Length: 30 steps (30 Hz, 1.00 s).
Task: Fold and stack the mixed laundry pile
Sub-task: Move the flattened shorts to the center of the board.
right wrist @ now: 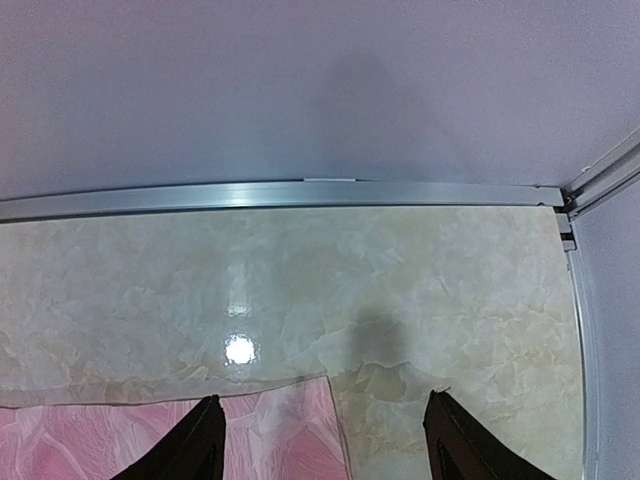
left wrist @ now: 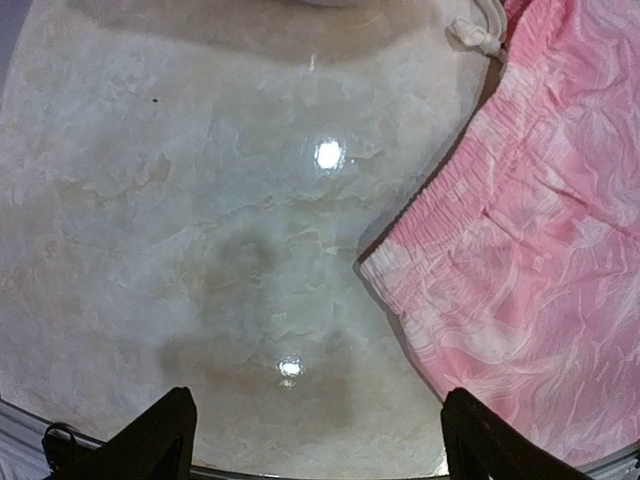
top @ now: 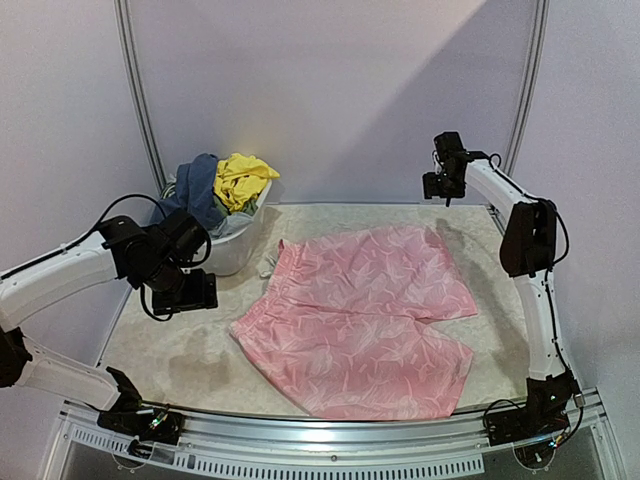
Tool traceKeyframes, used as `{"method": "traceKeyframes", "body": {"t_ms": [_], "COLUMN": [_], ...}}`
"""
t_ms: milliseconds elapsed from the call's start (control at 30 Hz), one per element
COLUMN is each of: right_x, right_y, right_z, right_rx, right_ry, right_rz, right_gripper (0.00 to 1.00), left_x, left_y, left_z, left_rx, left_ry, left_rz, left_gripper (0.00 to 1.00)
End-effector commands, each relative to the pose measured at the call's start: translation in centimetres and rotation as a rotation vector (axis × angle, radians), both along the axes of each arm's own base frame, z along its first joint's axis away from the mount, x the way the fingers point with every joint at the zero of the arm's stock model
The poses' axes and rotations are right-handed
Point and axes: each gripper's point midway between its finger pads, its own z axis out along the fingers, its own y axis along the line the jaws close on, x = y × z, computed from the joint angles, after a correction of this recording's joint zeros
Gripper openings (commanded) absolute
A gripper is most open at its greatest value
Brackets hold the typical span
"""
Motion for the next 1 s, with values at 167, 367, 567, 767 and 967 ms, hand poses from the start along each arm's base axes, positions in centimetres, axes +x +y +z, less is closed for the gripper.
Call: {"method": "traceKeyframes", "body": {"t_ms": [167, 367, 567, 767, 967], "right_x": [-5.4, -12.4, -19.9, -26.9, -33.5], "right_y": [1.0, 3.6, 5.5, 5.7, 5.6], "right_z": [6.3, 8.4, 9.0, 9.9, 10.0], "right_rx": [0.158, 0.157, 0.201, 0.205, 0.330], "right_ry": [0.000, 0.061, 0.130, 0.184, 0.230], "right_rz": [-0.030, 0.017, 0.051, 0.045, -0.039], "right_gripper": [0.69, 0.76, 0.83, 0.96, 0.97], "left_x": [0.3, 0.1, 0.3, -0.3, -2.3], "left_y": [1.9, 4.0, 5.8, 3.8, 0.1], "left_z": [2.4, 3.9, 5.4, 5.0, 1.5], "left_rx": [0.075, 0.130, 0.231, 0.111, -0.070], "left_ry": [-0.081, -0.147, -0.192, -0.197, -0.113], "left_rz": [0.034, 0.077, 0.058, -0.040, -0.216], "left_gripper": [0.92, 1.00, 1.00, 0.89, 0.79]}}
